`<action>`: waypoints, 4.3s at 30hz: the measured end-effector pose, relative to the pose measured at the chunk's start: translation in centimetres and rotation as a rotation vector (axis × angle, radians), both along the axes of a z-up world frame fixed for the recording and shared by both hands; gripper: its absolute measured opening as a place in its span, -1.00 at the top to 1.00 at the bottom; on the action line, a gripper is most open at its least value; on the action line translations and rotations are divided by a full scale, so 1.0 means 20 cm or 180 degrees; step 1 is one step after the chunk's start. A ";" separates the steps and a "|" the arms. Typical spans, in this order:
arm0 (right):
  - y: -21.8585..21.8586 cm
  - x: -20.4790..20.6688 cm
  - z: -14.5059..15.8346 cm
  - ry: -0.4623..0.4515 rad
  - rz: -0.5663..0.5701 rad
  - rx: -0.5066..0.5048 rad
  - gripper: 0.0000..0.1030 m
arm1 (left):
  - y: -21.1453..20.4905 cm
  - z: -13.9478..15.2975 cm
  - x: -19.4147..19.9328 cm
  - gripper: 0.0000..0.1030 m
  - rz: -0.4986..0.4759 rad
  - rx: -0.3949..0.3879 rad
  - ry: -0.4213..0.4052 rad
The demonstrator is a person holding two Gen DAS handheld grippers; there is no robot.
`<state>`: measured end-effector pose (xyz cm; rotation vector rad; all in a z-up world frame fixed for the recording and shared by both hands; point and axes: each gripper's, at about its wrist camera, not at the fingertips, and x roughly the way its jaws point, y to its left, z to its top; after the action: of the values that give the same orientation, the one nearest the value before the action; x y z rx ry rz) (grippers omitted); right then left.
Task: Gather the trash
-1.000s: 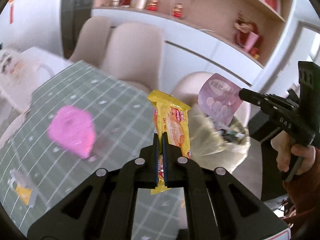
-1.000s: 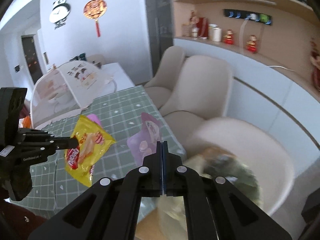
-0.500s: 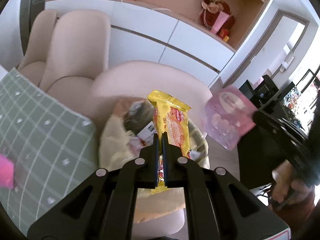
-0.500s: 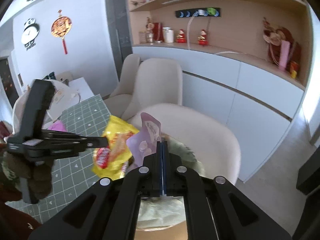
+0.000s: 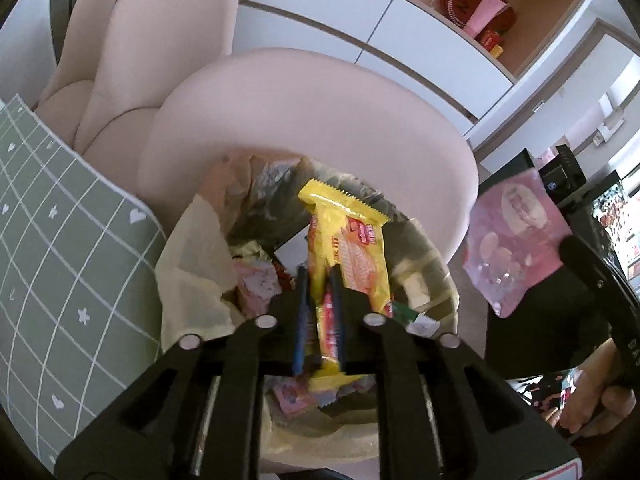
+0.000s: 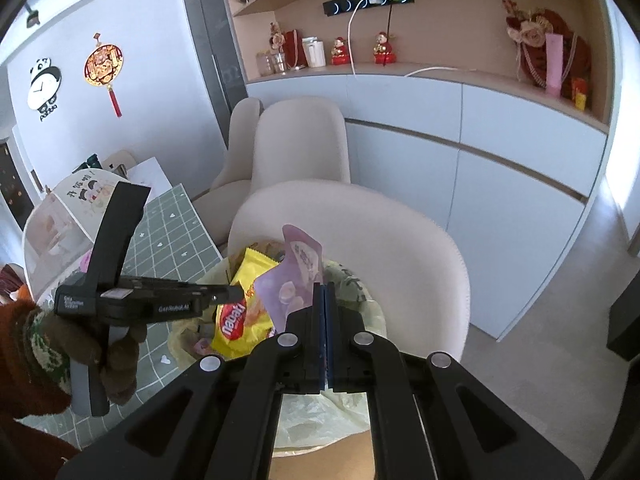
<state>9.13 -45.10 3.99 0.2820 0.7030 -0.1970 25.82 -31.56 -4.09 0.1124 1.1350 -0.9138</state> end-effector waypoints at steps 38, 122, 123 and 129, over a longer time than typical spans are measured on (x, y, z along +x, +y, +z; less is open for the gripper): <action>0.37 0.35 -0.47 0.0907 -0.0570 -0.0092 0.68 | 1.12 0.03 -0.16 -0.16 0.0582 0.0093 -0.0441; 1.05 -0.79 -0.10 -0.0289 0.0129 -0.0240 0.23 | 1.20 0.34 -1.29 -0.29 0.1509 0.0206 -0.1814; 1.05 -0.79 -0.10 -0.0286 0.0131 -0.0239 0.23 | 1.20 0.34 -1.29 -0.29 0.1508 0.0208 -0.1811; 1.05 -0.79 -0.10 -0.0287 0.0131 -0.0235 0.23 | 1.20 0.34 -1.29 -0.29 0.1507 0.0206 -0.1816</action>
<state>-6.67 -24.01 2.03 0.2044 0.6105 -0.1695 0.07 -7.51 2.72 0.1387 0.6143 -0.3802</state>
